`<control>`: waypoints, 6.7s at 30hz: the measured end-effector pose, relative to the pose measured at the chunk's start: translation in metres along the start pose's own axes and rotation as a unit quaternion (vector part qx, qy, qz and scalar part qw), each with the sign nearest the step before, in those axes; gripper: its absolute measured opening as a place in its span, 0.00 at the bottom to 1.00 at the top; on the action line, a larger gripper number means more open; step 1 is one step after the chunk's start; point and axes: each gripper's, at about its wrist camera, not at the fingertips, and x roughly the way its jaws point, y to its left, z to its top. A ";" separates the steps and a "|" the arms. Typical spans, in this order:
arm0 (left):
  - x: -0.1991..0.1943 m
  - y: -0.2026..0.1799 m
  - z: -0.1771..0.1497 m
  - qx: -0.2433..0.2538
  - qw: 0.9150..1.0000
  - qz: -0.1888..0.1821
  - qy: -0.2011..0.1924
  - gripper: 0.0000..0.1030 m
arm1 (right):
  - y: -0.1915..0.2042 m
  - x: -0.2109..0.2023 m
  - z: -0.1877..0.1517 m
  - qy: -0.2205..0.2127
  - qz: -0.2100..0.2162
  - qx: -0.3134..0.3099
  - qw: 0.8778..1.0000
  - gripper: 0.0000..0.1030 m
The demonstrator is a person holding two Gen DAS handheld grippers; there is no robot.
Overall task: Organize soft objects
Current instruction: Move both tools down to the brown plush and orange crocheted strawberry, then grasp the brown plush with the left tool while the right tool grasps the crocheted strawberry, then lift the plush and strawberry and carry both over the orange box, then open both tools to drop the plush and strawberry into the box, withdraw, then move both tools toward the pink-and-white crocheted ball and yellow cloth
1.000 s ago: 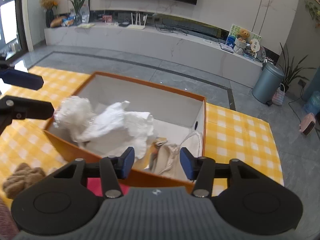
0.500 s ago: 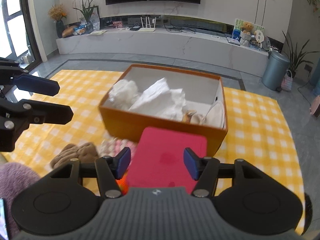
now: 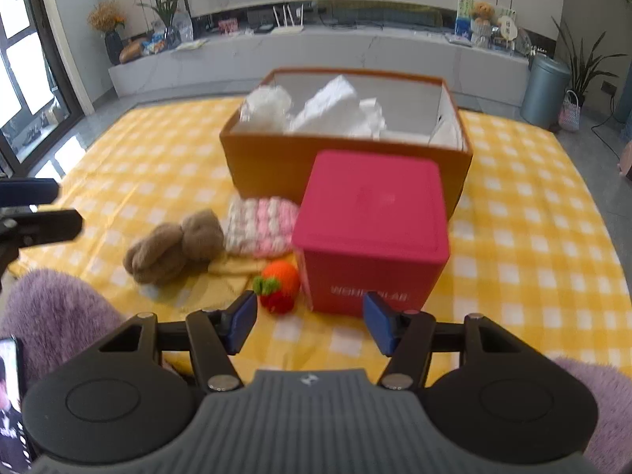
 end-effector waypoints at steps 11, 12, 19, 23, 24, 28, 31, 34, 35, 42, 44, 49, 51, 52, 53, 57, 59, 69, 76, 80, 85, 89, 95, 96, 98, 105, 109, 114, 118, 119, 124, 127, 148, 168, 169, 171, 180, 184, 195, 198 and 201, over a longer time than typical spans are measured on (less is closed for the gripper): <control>0.010 0.021 -0.042 -0.070 0.997 -0.002 0.037 0.56 | 0.017 0.020 -0.018 0.014 0.018 -0.017 1.000 0.58; 0.010 0.021 -0.045 -0.074 0.996 -0.004 0.040 0.56 | 0.017 0.022 -0.019 0.016 0.018 -0.017 1.000 0.58; 0.019 0.026 -0.048 -0.092 0.994 -0.009 0.061 0.56 | 0.015 0.037 -0.019 0.043 0.020 -0.002 0.999 0.58; 0.025 0.030 -0.045 -0.089 0.994 -0.004 0.066 0.56 | 0.021 0.047 -0.015 0.047 0.027 -0.003 0.998 0.57; 0.027 0.030 -0.044 -0.081 0.994 -0.002 0.068 0.56 | 0.023 0.050 -0.014 0.049 0.030 -0.004 0.998 0.57; 0.039 0.034 -0.041 -0.044 0.996 0.005 0.076 0.56 | 0.029 0.068 -0.007 0.068 0.043 0.002 0.997 0.57; 0.050 0.037 -0.040 -0.009 0.997 0.011 0.082 0.56 | 0.030 0.080 0.001 0.074 0.047 0.014 0.996 0.57; 0.063 0.038 -0.036 0.020 0.996 0.014 0.089 0.56 | 0.031 0.092 0.007 0.081 0.044 0.029 0.995 0.57; 0.068 0.039 -0.035 0.024 0.995 0.010 0.092 0.56 | 0.031 0.097 0.009 0.086 0.044 0.035 0.995 0.57; 0.108 0.034 -0.032 0.049 0.991 -0.001 0.126 0.57 | 0.026 0.122 0.011 0.109 0.039 0.084 0.990 0.57; 0.118 0.033 -0.030 0.047 0.989 0.005 0.138 0.57 | 0.025 0.125 0.011 0.103 0.035 0.102 0.989 0.57; 0.137 0.031 -0.027 0.049 0.985 0.016 0.162 0.57 | 0.023 0.133 0.010 0.097 0.024 0.143 0.985 0.57; 0.142 0.028 -0.028 0.058 0.984 0.021 0.170 0.57 | 0.021 0.135 0.011 0.092 0.017 0.157 0.983 0.57; 0.144 0.026 -0.028 0.062 0.983 0.023 0.173 0.57 | 0.020 0.137 0.011 0.090 0.016 0.164 0.982 0.57; 0.147 0.025 -0.029 0.063 0.981 0.023 0.179 0.57 | 0.019 0.139 0.011 0.090 0.014 0.171 0.981 0.56; 0.156 0.025 -0.029 0.059 0.978 0.034 0.198 0.57 | 0.017 0.146 0.009 0.093 0.008 0.190 0.977 0.53; 0.159 0.025 -0.029 0.055 0.976 0.038 0.205 0.57 | 0.016 0.148 0.009 0.092 0.006 0.196 0.976 0.51; 0.150 0.028 -0.026 0.030 0.980 0.037 0.193 0.30 | 0.010 0.145 0.005 0.088 0.021 0.184 0.979 0.40; 0.116 0.032 -0.015 -0.029 0.987 0.023 0.157 0.29 | 0.014 0.131 0.001 0.088 0.042 0.155 0.983 0.40; 0.092 0.031 -0.012 -0.065 0.988 0.008 0.138 0.29 | 0.019 0.121 -0.001 0.088 0.055 0.130 0.986 0.40; 0.064 0.023 -0.013 -0.101 0.987 -0.016 0.121 0.29 | 0.020 0.103 -0.005 0.081 0.069 0.103 0.989 0.40; 0.045 0.015 -0.014 -0.130 0.985 -0.025 0.107 0.29 | 0.019 0.086 -0.008 0.074 0.072 0.083 0.991 0.40; 0.028 0.002 -0.010 -0.152 0.984 -0.037 0.087 0.29 | 0.013 0.051 -0.016 0.062 0.063 0.056 0.994 0.40; 0.026 -0.001 -0.009 -0.153 0.984 -0.039 0.085 0.29 | 0.012 0.044 -0.016 0.056 0.061 0.052 0.995 0.40; 0.024 -0.007 -0.006 -0.152 0.984 -0.041 0.080 0.29 | 0.008 0.030 -0.016 0.037 0.048 0.044 0.997 0.40; 0.018 -0.020 0.015 -0.166 0.983 -0.055 0.049 0.29 | -0.011 -0.012 -0.007 -0.019 0.041 0.027 0.999 0.40; 0.020 -0.024 0.036 -0.159 0.985 -0.060 0.031 0.29 | -0.023 -0.025 0.007 -0.045 0.038 0.017 0.998 0.40; 0.031 -0.024 0.071 -0.145 0.986 -0.076 0.012 0.29 | -0.046 -0.029 0.040 -0.064 0.032 0.017 0.997 0.40; 0.047 -0.024 0.100 -0.142 0.986 -0.090 -0.001 0.29 | -0.062 -0.025 0.078 -0.080 0.015 0.002 0.997 0.40; 0.052 -0.023 0.108 -0.144 0.985 -0.094 -0.003 0.29 | -0.066 -0.022 0.087 -0.082 0.014 -0.001 0.997 0.40; 0.086 -0.020 0.140 -0.141 0.984 -0.106 -0.002 0.29 | -0.082 0.002 0.130 -0.090 -0.013 -0.019 0.996 0.41; 0.112 -0.021 0.155 -0.135 0.985 -0.106 0.006 0.29 | -0.094 0.026 0.152 -0.078 -0.012 -0.027 0.997 0.41; 0.248 -0.016 0.153 -0.166 0.970 -0.153 0.093 0.30 | -0.137 0.172 0.182 0.064 -0.007 -0.042 0.997 0.24; 0.190 -0.008 0.168 -0.139 0.978 -0.153 0.036 0.44 | -0.135 0.144 0.172 0.054 -0.028 -0.045 0.997 0.51; 0.186 -0.008 0.168 -0.137 0.979 -0.144 0.038 0.44 | -0.135 0.139 0.171 0.053 -0.027 -0.045 0.997 0.53; 0.175 -0.007 0.166 -0.129 0.984 -0.119 0.042 0.44 | -0.133 0.129 0.168 0.047 -0.023 -0.043 0.998 0.57; 0.112 0.009 0.143 -0.122 0.990 -0.064 -0.007 0.44 | -0.110 0.072 0.149 -0.022 -0.013 -0.024 0.999 0.62; 0.080 0.012 0.127 -0.121 0.991 -0.051 -0.034 0.44 | -0.094 0.041 0.130 -0.065 -0.006 -0.015 0.998 0.66; 0.029 0.018 0.073 -0.117 0.992 -0.042 -0.009 0.44 | -0.056 -0.013 0.063 -0.112 0.014 0.029 0.993 0.71; 0.022 0.020 0.055 -0.117 0.992 -0.042 0.000 0.44 | -0.045 -0.013 0.044 -0.110 0.005 0.031 0.993 0.72; 0.014 0.021 0.039 -0.114 0.993 -0.033 0.004 0.44 | -0.037 -0.009 0.025 -0.092 0.011 0.040 0.995 0.72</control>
